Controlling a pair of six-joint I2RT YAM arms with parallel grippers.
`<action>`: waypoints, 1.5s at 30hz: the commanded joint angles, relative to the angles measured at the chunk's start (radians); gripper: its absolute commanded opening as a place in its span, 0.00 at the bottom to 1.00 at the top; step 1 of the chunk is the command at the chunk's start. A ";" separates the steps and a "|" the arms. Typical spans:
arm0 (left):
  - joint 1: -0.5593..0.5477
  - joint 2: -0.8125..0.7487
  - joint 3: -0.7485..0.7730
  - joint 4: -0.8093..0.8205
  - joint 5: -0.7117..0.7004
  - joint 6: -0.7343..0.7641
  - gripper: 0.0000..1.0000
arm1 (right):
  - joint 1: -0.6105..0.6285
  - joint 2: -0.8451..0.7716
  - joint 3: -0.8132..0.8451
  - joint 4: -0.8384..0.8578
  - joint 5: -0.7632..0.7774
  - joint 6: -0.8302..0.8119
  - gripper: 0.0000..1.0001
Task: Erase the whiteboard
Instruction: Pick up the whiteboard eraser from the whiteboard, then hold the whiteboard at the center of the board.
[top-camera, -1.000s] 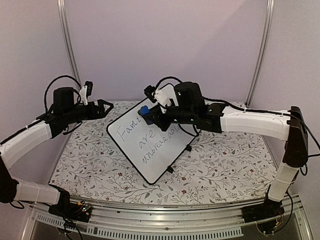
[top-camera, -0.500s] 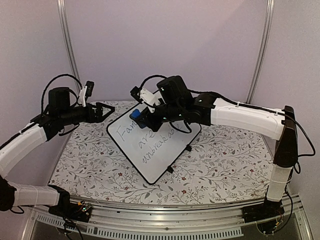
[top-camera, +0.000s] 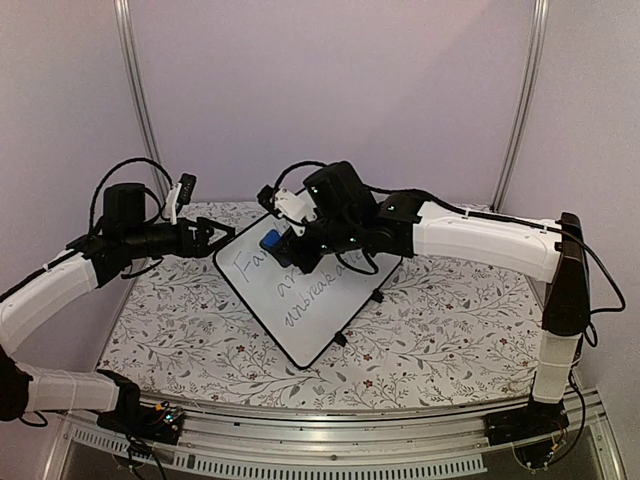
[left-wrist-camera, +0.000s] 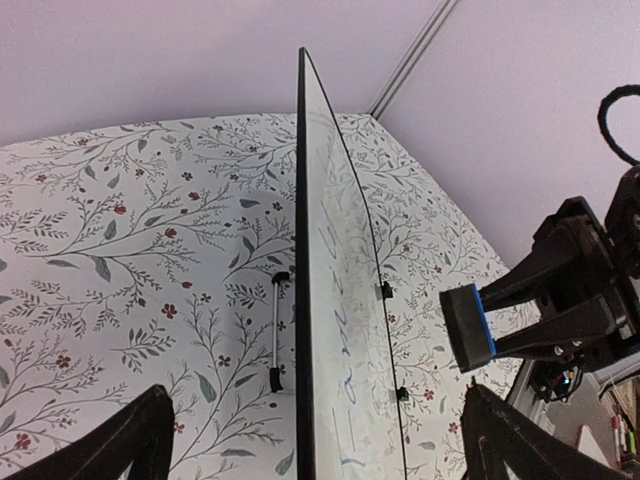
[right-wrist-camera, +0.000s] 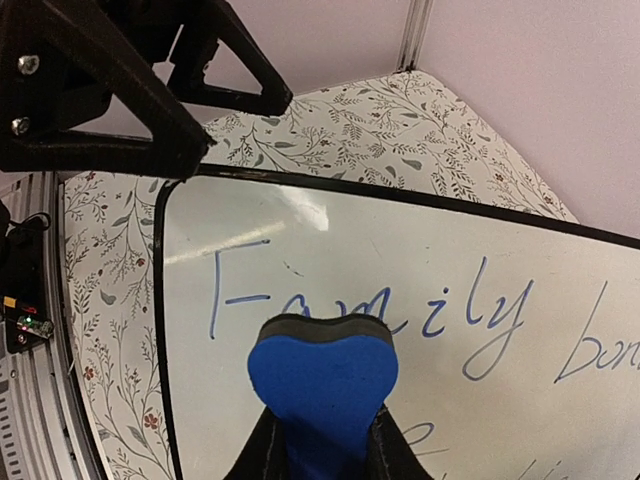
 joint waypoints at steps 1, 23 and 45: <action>-0.012 0.002 -0.008 0.017 0.016 -0.003 1.00 | 0.009 0.006 0.024 -0.043 0.026 0.034 0.20; -0.001 0.085 -0.001 0.038 0.089 -0.035 0.43 | 0.065 0.103 0.211 -0.136 0.108 0.025 0.21; 0.001 0.121 0.000 0.053 0.155 -0.053 0.00 | 0.083 0.183 0.270 -0.152 0.074 0.050 0.23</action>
